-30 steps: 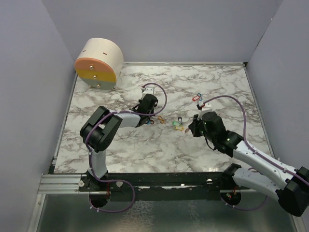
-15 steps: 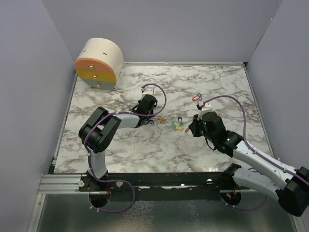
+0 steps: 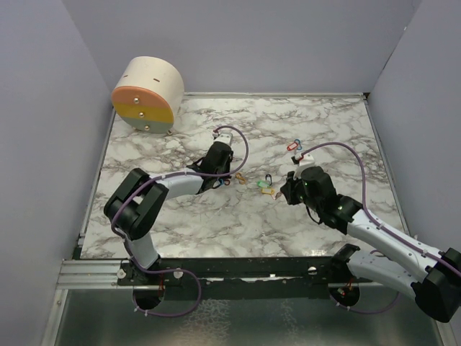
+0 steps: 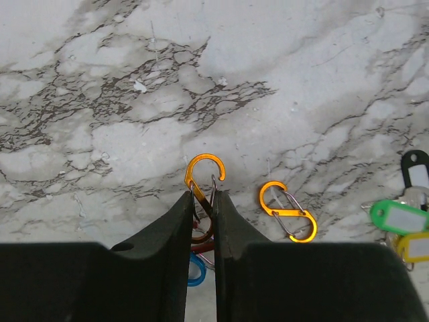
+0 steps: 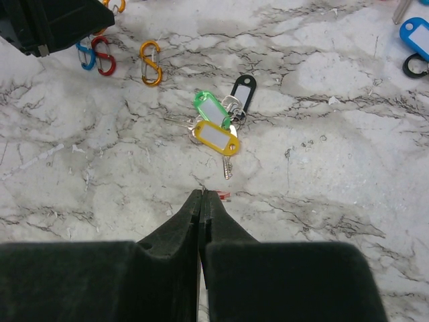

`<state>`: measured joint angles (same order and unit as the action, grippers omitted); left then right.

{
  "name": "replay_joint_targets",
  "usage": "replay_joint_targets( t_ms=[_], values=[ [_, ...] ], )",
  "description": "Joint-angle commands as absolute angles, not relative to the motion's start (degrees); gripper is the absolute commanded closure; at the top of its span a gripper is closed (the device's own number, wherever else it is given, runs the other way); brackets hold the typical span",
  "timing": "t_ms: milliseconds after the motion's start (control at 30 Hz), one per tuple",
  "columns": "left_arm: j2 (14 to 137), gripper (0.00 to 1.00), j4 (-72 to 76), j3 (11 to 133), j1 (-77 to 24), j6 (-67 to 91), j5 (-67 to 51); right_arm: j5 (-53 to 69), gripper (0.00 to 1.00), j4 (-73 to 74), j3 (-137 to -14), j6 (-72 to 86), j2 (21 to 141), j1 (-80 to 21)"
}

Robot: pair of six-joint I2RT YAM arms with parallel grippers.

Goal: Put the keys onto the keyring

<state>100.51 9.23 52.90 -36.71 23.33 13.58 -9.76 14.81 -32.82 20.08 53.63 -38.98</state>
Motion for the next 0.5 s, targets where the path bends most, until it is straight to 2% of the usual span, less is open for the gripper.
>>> replay_joint_targets(
  t_ms=[0, 467],
  values=[
    [95.71, 1.00, 8.51, 52.39, -37.73, 21.91, 9.45, -7.44, 0.99, 11.96, -33.04, 18.53, 53.59, -38.80],
    [92.55, 1.00, 8.31, 53.46, -43.68, 19.70, 1.04, -4.86, 0.99, 10.74, -32.87, 17.14, 54.01, -38.94]
  ],
)
